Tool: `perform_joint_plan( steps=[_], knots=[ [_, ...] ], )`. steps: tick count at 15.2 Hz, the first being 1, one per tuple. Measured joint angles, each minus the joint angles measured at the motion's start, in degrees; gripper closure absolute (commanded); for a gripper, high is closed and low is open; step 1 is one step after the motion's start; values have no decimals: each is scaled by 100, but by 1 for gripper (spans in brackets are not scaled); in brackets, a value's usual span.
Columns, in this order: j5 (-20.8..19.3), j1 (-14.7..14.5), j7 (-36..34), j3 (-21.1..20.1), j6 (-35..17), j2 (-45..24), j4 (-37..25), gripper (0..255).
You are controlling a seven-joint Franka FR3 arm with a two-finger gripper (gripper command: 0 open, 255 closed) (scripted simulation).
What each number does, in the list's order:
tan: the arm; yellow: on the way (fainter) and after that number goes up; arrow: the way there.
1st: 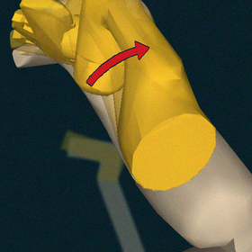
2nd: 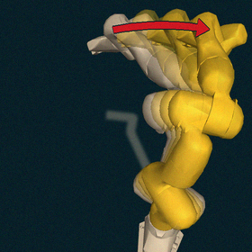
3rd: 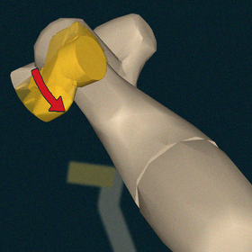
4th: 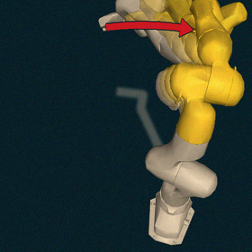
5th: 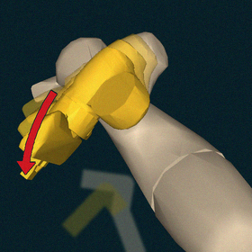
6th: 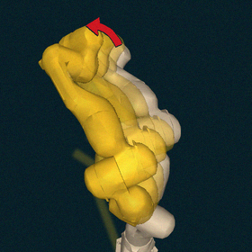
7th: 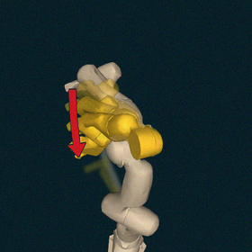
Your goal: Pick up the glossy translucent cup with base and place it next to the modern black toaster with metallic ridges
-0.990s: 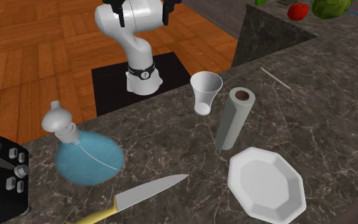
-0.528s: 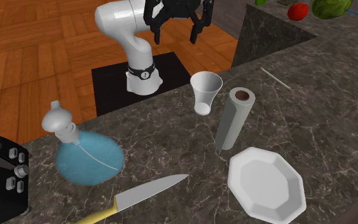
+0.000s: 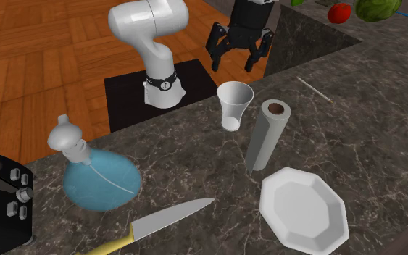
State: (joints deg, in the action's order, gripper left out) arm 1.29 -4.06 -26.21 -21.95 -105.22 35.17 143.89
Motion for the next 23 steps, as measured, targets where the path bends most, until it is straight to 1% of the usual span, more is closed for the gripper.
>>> perform_joint_plan(
  steps=[4, 7, 14, 21, 22, 23],
  knots=[
    [-32, -10, -738, -631, -513, -608, -31, 0],
    [-160, 38, -1266, -1048, -820, -1066, -108, 0],
    [-300, 127, -1475, -1191, -1435, -1373, 238, 0],
    [-337, 154, -1501, -1207, -1552, -1441, 289, 0],
    [-337, 154, -1501, -1207, -1552, -1441, 289, 255],
    [-337, 154, -1501, -1207, -1552, -1441, 289, 255]
  ],
)
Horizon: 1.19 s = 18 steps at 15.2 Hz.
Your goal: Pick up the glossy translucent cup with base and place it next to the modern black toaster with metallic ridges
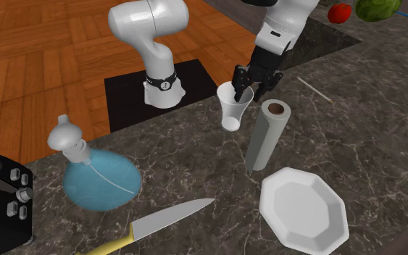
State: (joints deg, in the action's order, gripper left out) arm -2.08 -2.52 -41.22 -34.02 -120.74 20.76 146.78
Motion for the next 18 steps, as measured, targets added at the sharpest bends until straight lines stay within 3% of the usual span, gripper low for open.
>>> perform_joint_plan(
  steps=[9, 18],
  knots=[
    [0, 0, 0, 0, -1, 0, -1, 255],
    [129, -76, 243, 171, 664, 361, -352, 255]
  ],
)
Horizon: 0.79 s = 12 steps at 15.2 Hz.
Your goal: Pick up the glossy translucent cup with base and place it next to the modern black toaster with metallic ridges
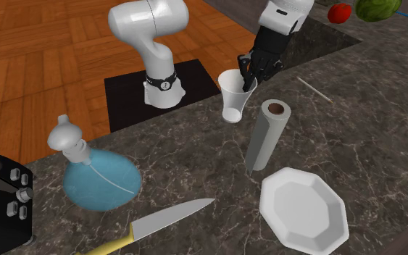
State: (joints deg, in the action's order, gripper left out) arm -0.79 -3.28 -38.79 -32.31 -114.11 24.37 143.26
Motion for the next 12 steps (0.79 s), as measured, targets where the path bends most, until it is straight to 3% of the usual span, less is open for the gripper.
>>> perform_joint_plan(
  steps=[12],
  knots=[
    [55, -35, 282, 226, 982, 358, -670, 255]
  ],
)
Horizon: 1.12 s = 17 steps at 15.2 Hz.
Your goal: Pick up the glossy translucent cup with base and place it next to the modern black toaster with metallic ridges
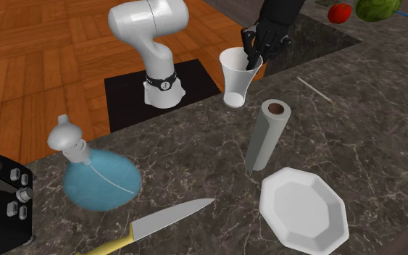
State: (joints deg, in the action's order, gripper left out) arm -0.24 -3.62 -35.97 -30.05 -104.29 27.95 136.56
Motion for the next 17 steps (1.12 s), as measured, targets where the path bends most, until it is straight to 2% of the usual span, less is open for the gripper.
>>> perform_joint_plan(
  steps=[17],
  knots=[
    [-68, 58, 253, 196, 1291, 108, -1212, 255]
  ],
)
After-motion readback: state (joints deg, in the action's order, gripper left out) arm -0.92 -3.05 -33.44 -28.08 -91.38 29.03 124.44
